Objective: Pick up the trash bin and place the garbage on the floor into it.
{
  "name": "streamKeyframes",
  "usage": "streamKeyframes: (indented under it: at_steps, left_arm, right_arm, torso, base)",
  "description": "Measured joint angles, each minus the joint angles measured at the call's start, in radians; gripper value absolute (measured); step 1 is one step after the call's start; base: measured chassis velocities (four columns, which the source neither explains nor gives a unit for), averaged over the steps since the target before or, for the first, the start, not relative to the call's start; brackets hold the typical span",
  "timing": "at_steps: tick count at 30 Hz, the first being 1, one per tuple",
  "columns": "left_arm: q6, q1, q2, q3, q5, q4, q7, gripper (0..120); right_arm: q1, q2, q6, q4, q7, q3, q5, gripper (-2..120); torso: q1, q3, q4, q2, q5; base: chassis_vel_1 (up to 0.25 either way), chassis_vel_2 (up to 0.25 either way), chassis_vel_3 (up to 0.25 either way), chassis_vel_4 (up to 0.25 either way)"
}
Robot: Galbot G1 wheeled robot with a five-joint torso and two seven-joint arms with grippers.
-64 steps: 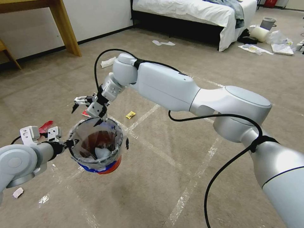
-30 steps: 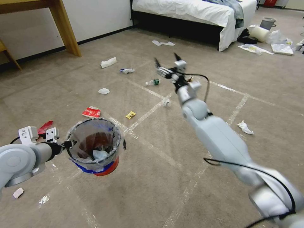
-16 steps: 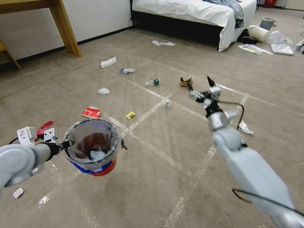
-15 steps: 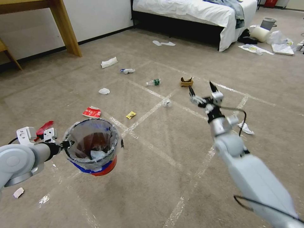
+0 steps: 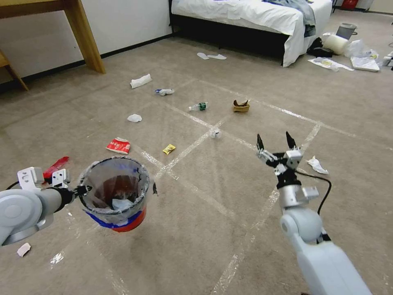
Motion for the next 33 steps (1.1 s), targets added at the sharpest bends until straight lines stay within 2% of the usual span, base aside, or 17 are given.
streamKeyframes:
  at_steps: [4,12,24,33]
  left_arm:
    - [0.004,0.018,-0.006,-0.02,-0.012,-0.009,-0.004,0]
    - [0.006,0.027,-0.038,-0.064,-0.081,-0.028,-0.061,0]
    - [0.006,0.074,-0.047,-0.126,-0.087,-0.029,-0.054,0]
    - [0.006,0.105,-0.059,-0.145,-0.053,-0.017,-0.03,0]
  right_arm:
    - [-0.026,0.018,0.005,0.016,-0.014,0.007,-0.006,100]
    - [-0.095,0.086,0.047,0.031,-0.079,0.028,-0.054,100]
    - [-0.141,0.129,0.09,0.017,-0.115,0.003,-0.092,100]
    - [-0.139,0.134,0.096,0.005,-0.124,-0.016,-0.104,100]
  torso:
    - [0.0,0.0,0.0004,0.0,-0.0001]
    - [0.0,0.0,0.0003,0.0,-0.0001]
    - [0.0,0.0,0.0004,0.0,0.0]
    - [0.0,0.0,0.0004,0.0,-0.0001]
  base:
    - [0.0,0.0,0.0,0.0]
    - [0.0,0.0,0.0,0.0]
    - [0.0,0.0,0.0,0.0]
    - [0.0,0.0,0.0,0.0]
